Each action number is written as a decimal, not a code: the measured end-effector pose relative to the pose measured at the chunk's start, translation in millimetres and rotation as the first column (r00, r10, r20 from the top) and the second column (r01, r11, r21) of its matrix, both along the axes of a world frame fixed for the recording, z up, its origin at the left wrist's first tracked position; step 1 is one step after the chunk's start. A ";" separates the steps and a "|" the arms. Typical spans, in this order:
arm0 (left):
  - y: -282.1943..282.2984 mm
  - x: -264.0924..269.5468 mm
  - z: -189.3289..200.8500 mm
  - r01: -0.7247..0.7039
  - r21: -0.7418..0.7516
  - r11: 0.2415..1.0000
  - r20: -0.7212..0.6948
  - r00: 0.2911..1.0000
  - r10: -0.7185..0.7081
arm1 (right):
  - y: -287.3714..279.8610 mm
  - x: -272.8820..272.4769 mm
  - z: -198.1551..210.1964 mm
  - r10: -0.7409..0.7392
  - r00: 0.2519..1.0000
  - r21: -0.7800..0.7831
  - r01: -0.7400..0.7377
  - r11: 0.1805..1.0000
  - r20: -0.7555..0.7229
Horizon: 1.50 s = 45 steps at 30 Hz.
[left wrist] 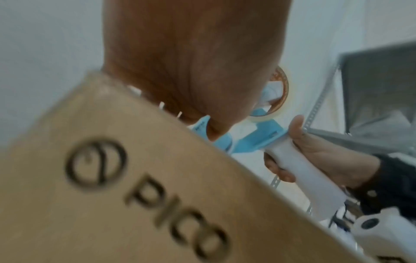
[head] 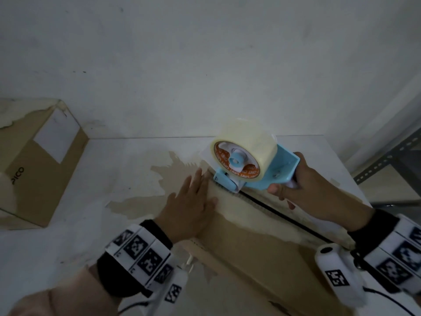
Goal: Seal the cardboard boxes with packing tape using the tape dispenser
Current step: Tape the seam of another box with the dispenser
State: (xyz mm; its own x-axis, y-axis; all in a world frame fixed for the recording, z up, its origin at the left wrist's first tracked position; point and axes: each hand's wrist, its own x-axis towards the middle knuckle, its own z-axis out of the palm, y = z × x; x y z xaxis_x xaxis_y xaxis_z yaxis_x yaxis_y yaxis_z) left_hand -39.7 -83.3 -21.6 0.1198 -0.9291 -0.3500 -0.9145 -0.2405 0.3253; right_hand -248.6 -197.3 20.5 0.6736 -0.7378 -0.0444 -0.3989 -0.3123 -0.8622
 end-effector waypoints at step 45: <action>-35.3 27.4 -14.7 -0.143 -0.193 0.971 0.135 0.976 0.171 | 43.5 2.1 2.5 -0.201 0.979 -0.027 0.201 0.979 -0.034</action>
State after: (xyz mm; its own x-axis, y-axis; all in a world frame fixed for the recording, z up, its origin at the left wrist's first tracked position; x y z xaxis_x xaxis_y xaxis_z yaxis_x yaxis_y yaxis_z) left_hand -12.2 -118.6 -36.2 0.3073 -0.9406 -0.1447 -0.9116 -0.3345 0.2388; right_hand -246.5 -153.9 23.0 0.5097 -0.8590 -0.0476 -0.4868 -0.2423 -0.8392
